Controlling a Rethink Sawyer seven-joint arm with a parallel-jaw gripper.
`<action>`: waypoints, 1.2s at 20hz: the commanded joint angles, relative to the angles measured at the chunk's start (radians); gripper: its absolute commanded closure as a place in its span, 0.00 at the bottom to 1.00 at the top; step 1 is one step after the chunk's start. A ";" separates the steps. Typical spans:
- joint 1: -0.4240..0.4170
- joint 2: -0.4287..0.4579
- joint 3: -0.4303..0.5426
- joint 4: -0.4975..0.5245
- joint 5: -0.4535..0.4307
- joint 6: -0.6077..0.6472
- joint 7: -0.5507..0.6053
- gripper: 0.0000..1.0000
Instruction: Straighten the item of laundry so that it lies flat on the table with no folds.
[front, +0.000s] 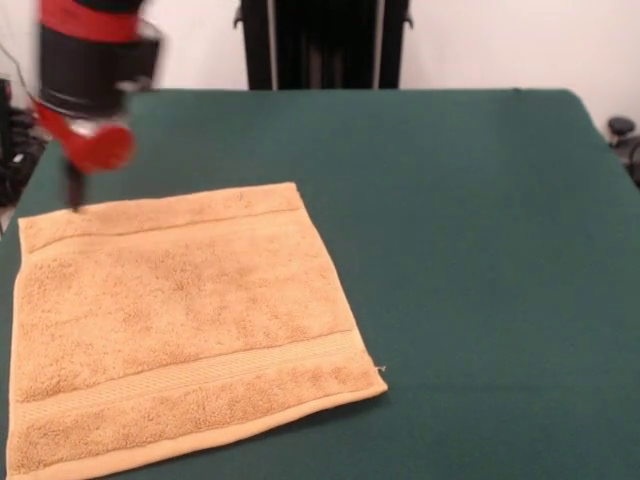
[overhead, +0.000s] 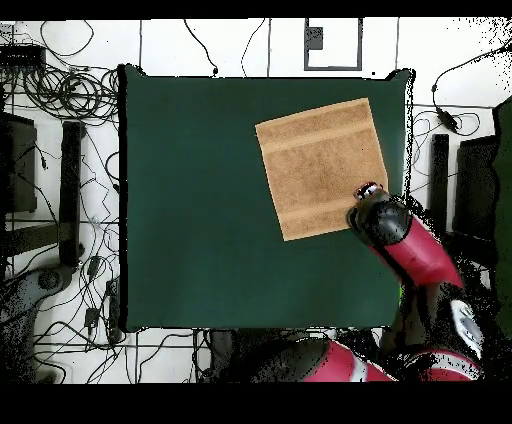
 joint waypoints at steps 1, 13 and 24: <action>-0.090 -0.022 -0.027 -0.070 -0.155 0.011 -0.042 0.00; -0.208 -0.072 0.044 -0.150 -0.364 0.108 -0.069 0.00; -0.274 -0.100 0.159 -0.101 -0.401 0.162 -0.008 0.00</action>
